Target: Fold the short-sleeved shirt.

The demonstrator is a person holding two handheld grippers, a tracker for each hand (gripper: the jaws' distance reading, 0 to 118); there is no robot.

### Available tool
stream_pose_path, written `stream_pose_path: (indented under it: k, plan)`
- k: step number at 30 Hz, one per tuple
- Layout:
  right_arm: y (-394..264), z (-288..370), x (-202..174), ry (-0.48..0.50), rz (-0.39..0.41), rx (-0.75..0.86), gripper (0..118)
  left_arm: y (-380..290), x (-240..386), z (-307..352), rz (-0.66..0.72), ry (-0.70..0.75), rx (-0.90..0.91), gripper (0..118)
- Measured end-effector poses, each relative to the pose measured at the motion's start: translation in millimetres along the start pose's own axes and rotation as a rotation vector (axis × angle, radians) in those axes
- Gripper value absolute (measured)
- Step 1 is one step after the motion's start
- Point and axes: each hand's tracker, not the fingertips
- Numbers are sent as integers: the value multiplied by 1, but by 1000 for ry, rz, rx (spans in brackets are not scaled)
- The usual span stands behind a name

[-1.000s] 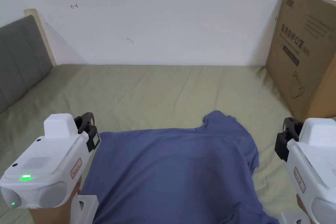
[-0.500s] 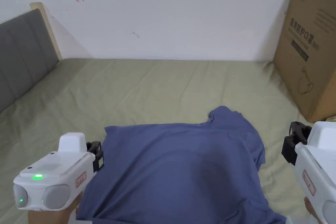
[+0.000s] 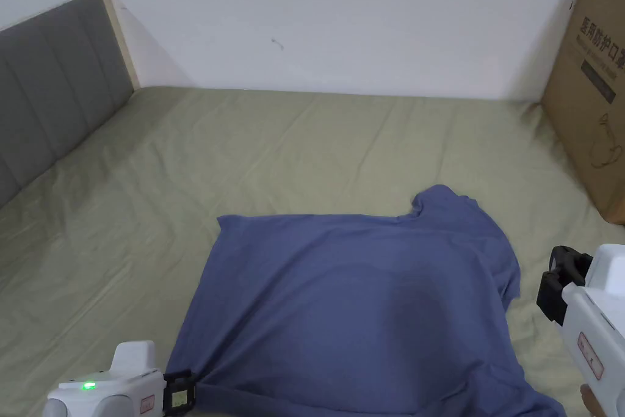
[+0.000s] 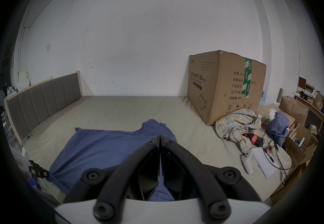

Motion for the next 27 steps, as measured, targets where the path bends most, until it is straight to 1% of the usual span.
stream_pose_path:
  k: [2, 3, 4, 5, 6, 8, 11, 13, 14, 17, 18, 20, 23, 26, 27]
  plan:
    - [-3, 0, 0, 4, -4, -10, 0, -4, 4, 1, -12, 1, 1, 58]
    - [-4, 0, 0, 3, -4, -16, 0, -5, 4, -3, -11, -13, -6, 45]
    - [-6, 1, 0, 1, -4, -21, 0, -9, -1, -14, -20, -28, -13, 24]
    - [-7, 1, 1, 0, -4, -26, 0, -10, -3, -20, -18, -44, -27, 9]
    - [-8, 2, 2, -1, -4, -31, 0, -11, -4, -23, -6, -57, -46, 9]
    - [-12, 4, 6, -6, -9, -45, 0, -13, -1, -16, 14, -82, -60, 5]
    - [-22, 3, 15, -23, -39, -88, 0, -14, 3, -2, 2, -65, -26, 3]
    - [-37, -3, 22, -24, -77, -175, 2, -7, 1, -1, 8, -72, -6, 2]
    - [-46, -5, 26, -35, -95, -217, 7, -5, 0, 2, 19, -77, 7, 2]
    - [-86, -17, 35, -40, -128, -389, 75, -2, 1, 10, 35, -88, 28, 2]
    - [-103, -19, 36, -28, -131, -440, 90, 0, 1, 12, 36, -88, 34, 2]
    - [-130, -21, 36, -24, -140, -493, 91, 2, 3, 17, 35, -87, 41, 2]
    - [-163, -28, 37, -30, -117, -592, 89, 3, 5, 20, 34, -87, 44, 2]
    - [-180, -33, 39, -16, -154, -621, 82, 3, 4, 18, 29, -84, 44, 2]
    - [-185, -35, 40, -11, -157, -625, 75, 3, 4, 18, 28, -82, 45, 2]
